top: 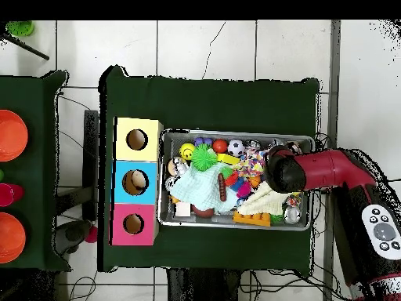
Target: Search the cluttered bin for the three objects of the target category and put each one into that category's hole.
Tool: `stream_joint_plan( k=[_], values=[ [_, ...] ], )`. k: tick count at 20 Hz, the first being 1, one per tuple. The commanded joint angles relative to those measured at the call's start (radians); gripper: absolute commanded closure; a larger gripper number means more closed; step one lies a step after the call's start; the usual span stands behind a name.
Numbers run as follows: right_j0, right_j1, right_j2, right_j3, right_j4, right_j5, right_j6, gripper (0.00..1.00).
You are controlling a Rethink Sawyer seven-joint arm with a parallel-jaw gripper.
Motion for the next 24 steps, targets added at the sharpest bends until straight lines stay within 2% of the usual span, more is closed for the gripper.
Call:
stream_joint_plan(
  k=[1, 14, 24],
  values=[
    [-0.011, -0.006, 0.013, 0.047, 0.010, 0.117, -0.240, 1.00],
    [-0.009, -0.018, 0.016, 0.052, 0.047, 0.168, -0.237, 1.00],
    [-0.008, -0.109, 0.032, 0.089, 0.124, 0.245, -0.246, 1.00]
  ],
)
